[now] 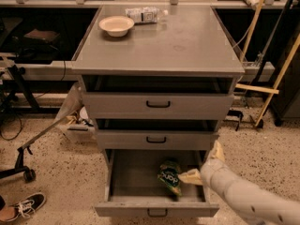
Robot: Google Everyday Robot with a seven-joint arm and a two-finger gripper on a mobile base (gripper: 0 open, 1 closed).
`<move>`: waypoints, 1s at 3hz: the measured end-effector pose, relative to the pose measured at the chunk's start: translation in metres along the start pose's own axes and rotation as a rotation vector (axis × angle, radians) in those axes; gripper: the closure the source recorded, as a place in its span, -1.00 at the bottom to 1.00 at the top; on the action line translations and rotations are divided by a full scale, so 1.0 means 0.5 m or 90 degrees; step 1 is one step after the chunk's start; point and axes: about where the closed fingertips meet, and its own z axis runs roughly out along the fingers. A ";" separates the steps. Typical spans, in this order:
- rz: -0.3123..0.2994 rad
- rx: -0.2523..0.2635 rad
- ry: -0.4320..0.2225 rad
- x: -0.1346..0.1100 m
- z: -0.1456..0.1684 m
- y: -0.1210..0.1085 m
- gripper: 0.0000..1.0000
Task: Place green rice chip bag into bottom drawer
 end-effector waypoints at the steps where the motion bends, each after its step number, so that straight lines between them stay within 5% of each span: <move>1: -0.012 0.015 0.014 0.019 -0.085 0.009 -1.00; 2: -0.012 0.016 0.017 0.024 -0.085 0.007 -1.00; 3: -0.031 -0.003 0.026 -0.035 -0.091 -0.030 -1.00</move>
Offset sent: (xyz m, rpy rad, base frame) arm -0.0379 -0.0109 0.0160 -0.0322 -0.0070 -0.0132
